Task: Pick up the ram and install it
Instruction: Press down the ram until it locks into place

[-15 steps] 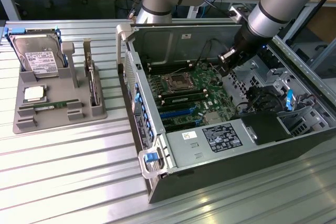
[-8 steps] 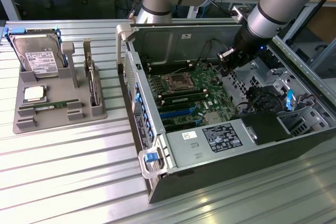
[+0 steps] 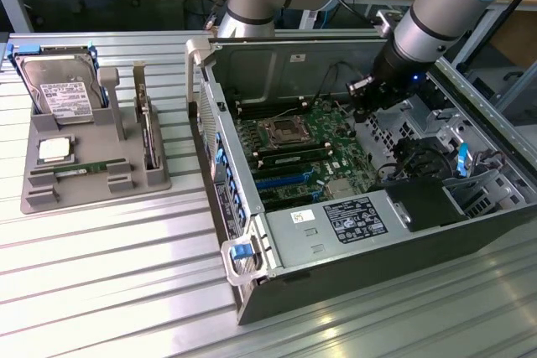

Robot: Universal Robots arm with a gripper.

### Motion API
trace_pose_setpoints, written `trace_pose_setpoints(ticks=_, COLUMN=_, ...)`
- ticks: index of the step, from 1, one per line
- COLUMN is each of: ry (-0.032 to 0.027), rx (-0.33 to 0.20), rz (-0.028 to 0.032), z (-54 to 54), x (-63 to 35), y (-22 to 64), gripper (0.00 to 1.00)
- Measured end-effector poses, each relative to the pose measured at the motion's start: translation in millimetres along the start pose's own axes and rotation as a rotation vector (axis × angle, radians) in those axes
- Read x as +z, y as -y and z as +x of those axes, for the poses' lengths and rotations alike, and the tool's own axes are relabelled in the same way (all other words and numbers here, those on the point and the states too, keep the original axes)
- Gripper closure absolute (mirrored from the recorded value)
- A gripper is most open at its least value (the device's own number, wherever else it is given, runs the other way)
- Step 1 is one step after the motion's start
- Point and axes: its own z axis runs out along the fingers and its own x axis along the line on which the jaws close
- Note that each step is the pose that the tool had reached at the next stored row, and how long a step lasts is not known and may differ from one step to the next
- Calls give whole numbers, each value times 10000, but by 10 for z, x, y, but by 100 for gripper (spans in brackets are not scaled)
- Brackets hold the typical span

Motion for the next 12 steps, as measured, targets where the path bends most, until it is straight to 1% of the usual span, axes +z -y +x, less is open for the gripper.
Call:
trace_pose_setpoints(ticks=4, ry=130, rx=710, rz=-7, z=0, x=12, y=2, gripper=90)
trace_pose_setpoints(ticks=5, ry=172, rx=942, rz=-10, z=0, x=15, y=3, gripper=90)
trace_pose_setpoints(ticks=6, ry=199, rx=1090, rz=-11, z=0, x=16, y=3, gripper=90)
trace_pose_setpoints(ticks=7, ry=209, rx=1146, rz=-11, z=0, x=16, y=3, gripper=90)
trace_pose_setpoints(ticks=12, ry=210, rx=1147, rz=-12, z=0, x=17, y=3, gripper=90)
